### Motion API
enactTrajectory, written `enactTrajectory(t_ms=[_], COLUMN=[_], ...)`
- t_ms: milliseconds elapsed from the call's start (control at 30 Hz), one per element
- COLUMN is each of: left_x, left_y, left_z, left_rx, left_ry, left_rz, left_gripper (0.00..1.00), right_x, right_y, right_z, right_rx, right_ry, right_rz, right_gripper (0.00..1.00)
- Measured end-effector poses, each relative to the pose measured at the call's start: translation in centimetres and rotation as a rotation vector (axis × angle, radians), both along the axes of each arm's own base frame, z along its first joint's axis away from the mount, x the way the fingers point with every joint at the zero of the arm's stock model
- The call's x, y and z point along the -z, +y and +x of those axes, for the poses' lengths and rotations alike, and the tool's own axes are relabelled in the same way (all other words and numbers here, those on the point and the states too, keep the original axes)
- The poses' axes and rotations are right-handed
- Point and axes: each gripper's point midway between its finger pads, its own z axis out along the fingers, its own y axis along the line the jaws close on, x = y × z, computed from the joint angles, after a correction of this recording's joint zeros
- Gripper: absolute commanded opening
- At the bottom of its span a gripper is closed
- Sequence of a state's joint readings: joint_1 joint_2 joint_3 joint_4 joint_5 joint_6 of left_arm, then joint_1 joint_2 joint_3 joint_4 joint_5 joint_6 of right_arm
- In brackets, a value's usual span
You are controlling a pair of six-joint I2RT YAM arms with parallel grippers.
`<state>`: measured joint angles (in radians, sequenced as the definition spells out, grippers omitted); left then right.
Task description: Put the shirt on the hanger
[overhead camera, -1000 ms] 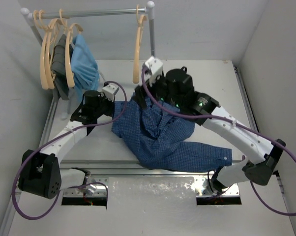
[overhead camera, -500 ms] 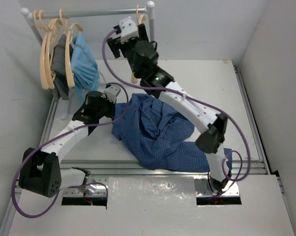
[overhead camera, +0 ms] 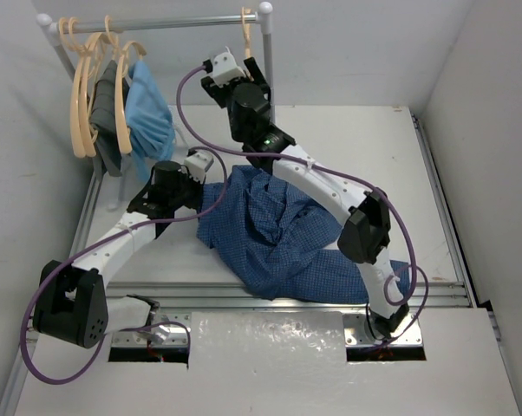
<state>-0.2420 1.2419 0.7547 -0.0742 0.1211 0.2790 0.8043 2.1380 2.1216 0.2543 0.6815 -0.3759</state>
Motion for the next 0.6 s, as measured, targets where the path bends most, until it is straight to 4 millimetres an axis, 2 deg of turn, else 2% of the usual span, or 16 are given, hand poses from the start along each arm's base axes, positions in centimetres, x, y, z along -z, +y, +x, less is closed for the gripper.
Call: enactTrajectory(t_ms=[200,300,467,600], left_x=[0.0,0.0,0.1,0.1], left_y=[-0.1,-0.1,-0.1,-0.2], left_z=[0.0,-0.1,-0.1,-0.1], left_rx=[0.003,0.004,0.007,0.010], left_ry=[0.002,0.003,0.006,0.006], left_rz=[-0.001,-0.001,-0.003,-0.005], left_gripper=[0.00,0.00,0.00,0.00], right_x=[0.5,0.5,-0.2,-1.3], right_y=[-1.4,-2.0,-5.4,-6.8], right_z=[0.0,-0.6,-1.2,-0.9], right_rx=[0.016,-0.007,-0.063,-0.129], right_ry=[0.018,0.043,0.103,0.119], right_rz=[-0.029,-0.019,0.052,0.117], right_gripper=[0.74,0.70,0.66,0.66])
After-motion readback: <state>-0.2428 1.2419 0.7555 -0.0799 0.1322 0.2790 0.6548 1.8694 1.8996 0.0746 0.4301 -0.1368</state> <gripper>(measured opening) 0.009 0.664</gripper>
